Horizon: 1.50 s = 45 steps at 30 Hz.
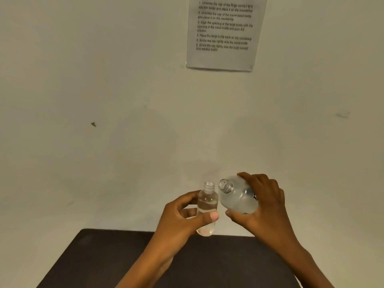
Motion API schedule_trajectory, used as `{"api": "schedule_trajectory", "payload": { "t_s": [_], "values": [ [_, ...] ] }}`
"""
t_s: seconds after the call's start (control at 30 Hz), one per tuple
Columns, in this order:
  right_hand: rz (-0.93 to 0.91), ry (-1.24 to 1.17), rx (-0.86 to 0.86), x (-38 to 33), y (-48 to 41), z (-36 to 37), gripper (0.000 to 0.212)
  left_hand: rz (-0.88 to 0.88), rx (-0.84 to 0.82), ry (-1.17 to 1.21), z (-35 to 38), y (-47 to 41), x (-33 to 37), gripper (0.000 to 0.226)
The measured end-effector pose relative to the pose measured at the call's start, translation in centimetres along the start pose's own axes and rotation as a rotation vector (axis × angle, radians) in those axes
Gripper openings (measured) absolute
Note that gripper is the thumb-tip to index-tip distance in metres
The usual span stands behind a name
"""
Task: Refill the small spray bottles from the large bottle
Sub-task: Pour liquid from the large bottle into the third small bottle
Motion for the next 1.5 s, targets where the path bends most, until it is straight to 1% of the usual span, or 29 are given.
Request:
{"api": "schedule_trajectory", "payload": {
  "t_s": [0.1, 0.17, 0.27, 0.4, 0.5, 0.6, 0.73, 0.87, 1.07, 1.3, 1.5],
  "values": [
    [0.221, -0.258, -0.131, 1.3, 2.4, 1.5, 0.073, -0.048, 0.014, 0.035, -1.0, 0.9, -2.2, 0.038],
    [0.358, -0.449, -0.215, 2.8, 4.6, 3.1, 0.074, -0.086, 0.004, 0.036, -1.7, 1.7, -4.0, 0.041],
    [0.499, -0.572, -0.319, 4.9, 8.5, 5.3, 0.070, -0.160, 0.020, 0.014, -3.0, 3.2, -7.5, 0.045],
    [0.682, -0.566, -0.342, 7.3, 14.2, 7.6, 0.064, -0.279, 0.078, -0.077, -4.7, 5.0, -13.1, 0.053],
    [0.801, -0.516, -0.357, 9.0, 17.9, 9.1, 0.068, -0.365, 0.130, -0.110, -5.1, 6.3, -17.1, 0.051],
    [0.899, -0.502, -0.354, 10.5, 20.7, 9.8, 0.068, -0.437, 0.168, -0.136, -4.9, 7.2, -20.9, 0.050],
    [1.022, -0.472, -0.330, 12.0, 23.6, 10.5, 0.068, -0.514, 0.180, -0.289, -4.4, 7.6, -25.6, 0.046],
    [1.076, -0.407, -0.287, 12.5, 25.0, 10.8, 0.062, -0.567, 0.161, -0.381, -3.5, 7.6, -28.6, 0.042],
    [1.152, -0.397, -0.284, 13.0, 26.5, 11.2, 0.068, -0.592, 0.175, -0.426, -3.2, 7.5, -31.3, 0.040],
    [1.175, -0.397, -0.282, 13.3, 26.6, 11.8, 0.073, -0.580, 0.193, -0.398, -3.4, 7.3, -32.1, 0.040],
    [1.180, -0.455, -0.274, 13.2, 26.8, 12.0, 0.073, -0.572, 0.191, -0.399, -3.5, 6.6, -32.3, 0.042]
  ]
}}
Point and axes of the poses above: each hand's wrist, its own y-axis away from the middle knuckle, its own z-axis out of the palm, x = y × z, the point moved 3 cm from there along -y, towards the middle knuckle
